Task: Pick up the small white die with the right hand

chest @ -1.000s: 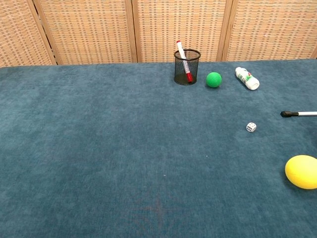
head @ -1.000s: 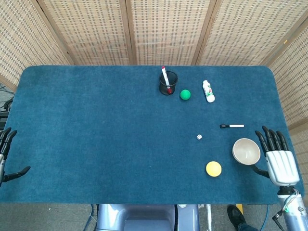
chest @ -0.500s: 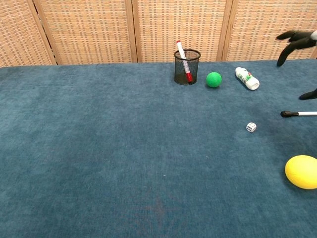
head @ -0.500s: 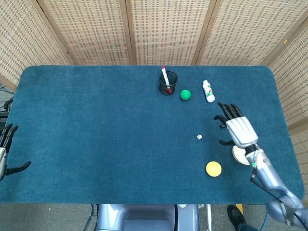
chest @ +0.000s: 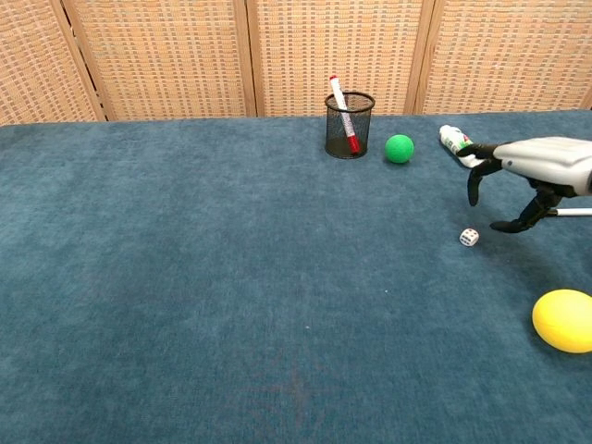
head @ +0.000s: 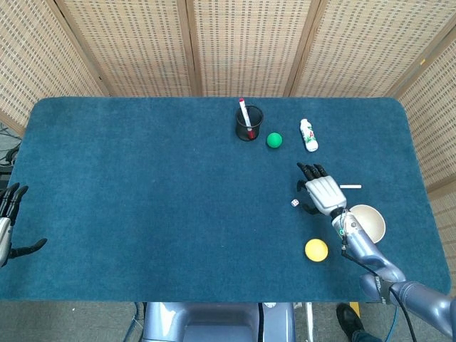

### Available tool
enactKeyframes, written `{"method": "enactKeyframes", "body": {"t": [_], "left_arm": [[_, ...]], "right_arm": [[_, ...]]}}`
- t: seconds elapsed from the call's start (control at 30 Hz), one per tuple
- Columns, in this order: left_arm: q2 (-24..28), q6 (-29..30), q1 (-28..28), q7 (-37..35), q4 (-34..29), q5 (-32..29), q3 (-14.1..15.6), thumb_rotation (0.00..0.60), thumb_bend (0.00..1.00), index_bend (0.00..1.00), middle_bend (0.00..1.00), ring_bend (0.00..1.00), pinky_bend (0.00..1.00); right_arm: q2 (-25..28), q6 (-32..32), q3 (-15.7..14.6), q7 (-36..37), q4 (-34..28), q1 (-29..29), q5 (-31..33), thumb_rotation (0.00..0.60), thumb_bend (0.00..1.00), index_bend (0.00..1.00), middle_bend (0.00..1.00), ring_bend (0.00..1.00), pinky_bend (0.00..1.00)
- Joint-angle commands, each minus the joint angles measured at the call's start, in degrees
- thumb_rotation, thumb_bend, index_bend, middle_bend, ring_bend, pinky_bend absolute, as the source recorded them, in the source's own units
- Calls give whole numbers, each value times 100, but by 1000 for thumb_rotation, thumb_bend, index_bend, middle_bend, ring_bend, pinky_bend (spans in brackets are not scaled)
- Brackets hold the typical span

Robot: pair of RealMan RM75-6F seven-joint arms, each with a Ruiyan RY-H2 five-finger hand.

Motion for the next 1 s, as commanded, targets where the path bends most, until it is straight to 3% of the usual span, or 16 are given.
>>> {"method": "enactKeyframes", "body": {"t": [0.03,0.77,1.0], "left_arm": [[7,-11,-4,12,-12,-9,3,600,0,0,0,0,0],[44,-3,5,13,-66,-27,25,600,0,0,0,0,0],[42,-32,-10,37,-70,-61,20,600,0,0,0,0,0]], "right_arm": [[-45,-38,-32,-56,-3,41,46,600,363,395,0,0,0],[-635,14,-240,-724,572,269,93,600,363,400,0,0,0],[-729,-45,-286,-855,791,291,159,600,404,520,1,0,0]]}}
